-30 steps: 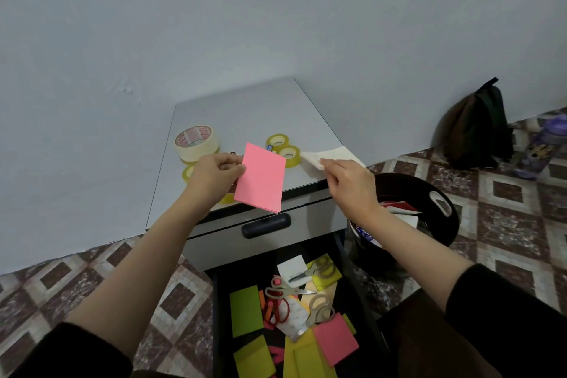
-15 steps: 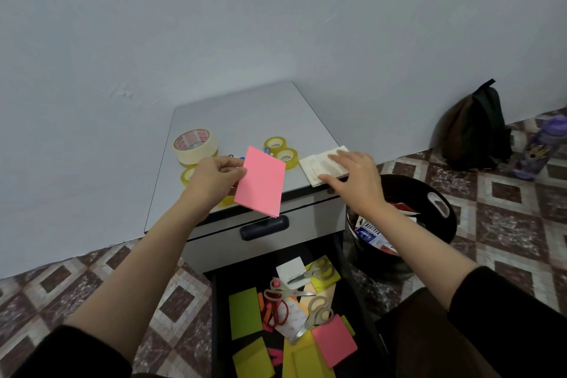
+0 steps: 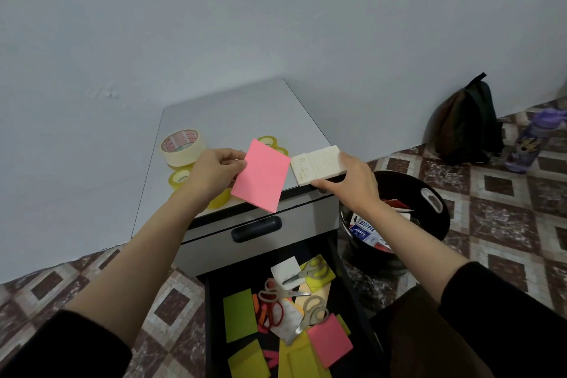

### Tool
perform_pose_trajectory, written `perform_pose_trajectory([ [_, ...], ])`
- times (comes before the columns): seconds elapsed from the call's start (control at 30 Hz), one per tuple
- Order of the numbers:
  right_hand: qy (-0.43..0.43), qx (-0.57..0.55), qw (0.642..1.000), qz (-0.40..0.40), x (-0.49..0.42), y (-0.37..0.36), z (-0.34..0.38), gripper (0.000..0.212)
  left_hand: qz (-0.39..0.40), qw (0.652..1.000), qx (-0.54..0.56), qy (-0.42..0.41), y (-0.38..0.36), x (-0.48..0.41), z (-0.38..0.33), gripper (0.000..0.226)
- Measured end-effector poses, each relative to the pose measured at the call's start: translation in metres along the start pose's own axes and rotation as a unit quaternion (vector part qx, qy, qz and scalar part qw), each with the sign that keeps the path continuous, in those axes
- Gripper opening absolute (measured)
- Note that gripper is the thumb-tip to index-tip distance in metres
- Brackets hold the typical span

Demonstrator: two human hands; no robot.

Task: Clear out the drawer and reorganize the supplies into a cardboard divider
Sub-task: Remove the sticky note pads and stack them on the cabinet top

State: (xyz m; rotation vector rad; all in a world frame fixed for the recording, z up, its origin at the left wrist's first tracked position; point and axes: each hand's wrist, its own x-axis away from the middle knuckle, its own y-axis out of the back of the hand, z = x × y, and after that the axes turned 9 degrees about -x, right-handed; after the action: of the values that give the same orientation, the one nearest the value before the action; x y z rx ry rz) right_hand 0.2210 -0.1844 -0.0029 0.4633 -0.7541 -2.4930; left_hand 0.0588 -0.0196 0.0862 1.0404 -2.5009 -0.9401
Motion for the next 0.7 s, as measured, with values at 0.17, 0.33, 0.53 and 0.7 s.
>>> perform_pose_trajectory([
  [0.17, -0.002, -0.108, 0.994, -0.004, -0.001, 0.006, -0.004, 0.065, 0.001, 0.998, -0.053, -0.045, -0.012, -0.017, -0.017, 0.017],
  [0.33, -0.028, -0.180, 0.983, 0.012, -0.003, 0.011, -0.019, 0.072, 0.027, 0.995, -0.078, -0.062, -0.035, -0.051, -0.047, 0.017],
  [0.53, -0.019, -0.190, 0.981, 0.016, -0.009, 0.008, -0.033, 0.057, 0.114, 0.985, -0.114, -0.068, -0.071, -0.085, -0.062, 0.020],
  [0.7, -0.054, -0.226, 0.972, 0.017, -0.013, 0.005, -0.042, 0.067, 0.141, 0.979, -0.133, -0.064, -0.089, -0.096, -0.064, 0.021],
])
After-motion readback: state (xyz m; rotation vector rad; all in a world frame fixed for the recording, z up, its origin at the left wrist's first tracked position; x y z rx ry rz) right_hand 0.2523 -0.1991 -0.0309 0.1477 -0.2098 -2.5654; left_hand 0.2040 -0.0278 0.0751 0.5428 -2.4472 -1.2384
